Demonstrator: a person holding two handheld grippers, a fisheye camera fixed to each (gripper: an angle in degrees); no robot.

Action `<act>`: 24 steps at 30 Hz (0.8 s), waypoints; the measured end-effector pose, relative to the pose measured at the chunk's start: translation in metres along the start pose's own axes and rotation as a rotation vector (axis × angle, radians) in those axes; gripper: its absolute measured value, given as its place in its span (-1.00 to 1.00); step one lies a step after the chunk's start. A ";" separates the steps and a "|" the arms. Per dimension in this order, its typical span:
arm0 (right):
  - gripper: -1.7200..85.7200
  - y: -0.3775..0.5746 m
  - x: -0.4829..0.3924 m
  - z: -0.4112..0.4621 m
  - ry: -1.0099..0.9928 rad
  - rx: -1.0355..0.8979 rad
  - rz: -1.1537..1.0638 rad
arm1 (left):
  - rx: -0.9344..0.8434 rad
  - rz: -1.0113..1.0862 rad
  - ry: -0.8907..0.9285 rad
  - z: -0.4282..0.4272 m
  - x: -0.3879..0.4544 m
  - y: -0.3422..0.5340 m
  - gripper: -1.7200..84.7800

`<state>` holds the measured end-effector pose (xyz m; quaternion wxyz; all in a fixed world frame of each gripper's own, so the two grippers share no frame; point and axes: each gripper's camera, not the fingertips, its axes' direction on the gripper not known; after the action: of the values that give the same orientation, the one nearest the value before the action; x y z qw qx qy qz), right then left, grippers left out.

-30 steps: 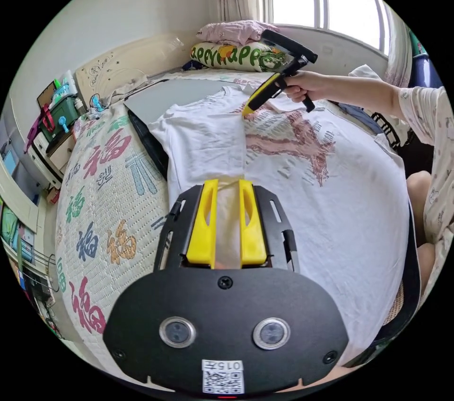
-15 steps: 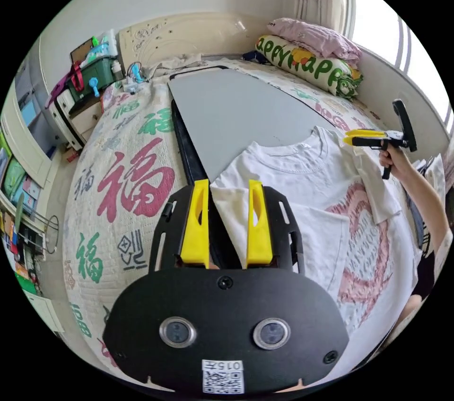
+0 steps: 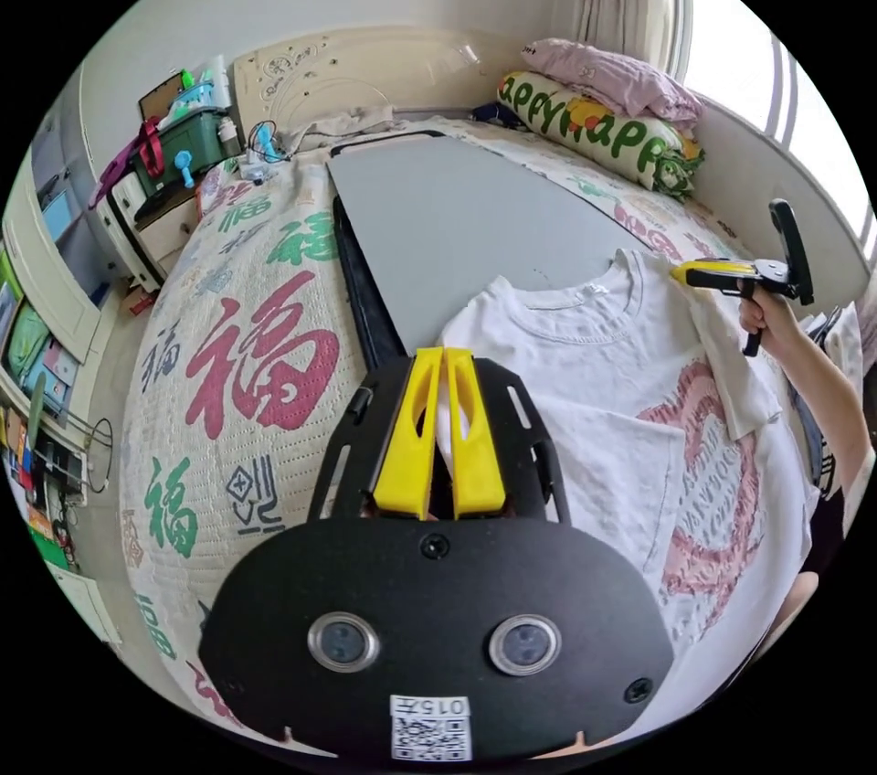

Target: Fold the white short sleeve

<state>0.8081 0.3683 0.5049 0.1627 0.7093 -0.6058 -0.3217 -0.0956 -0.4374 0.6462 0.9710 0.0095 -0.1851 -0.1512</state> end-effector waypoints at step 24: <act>-0.97 0.572 -0.215 -0.418 -0.127 -0.073 -0.321 | 0.074 0.241 0.347 -0.343 0.197 0.502 -0.96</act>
<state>0.6366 0.3871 1.2251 0.0964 0.7687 -0.4819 -0.4095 0.3488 -0.0301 0.4339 0.9983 0.0490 -0.0204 -0.0231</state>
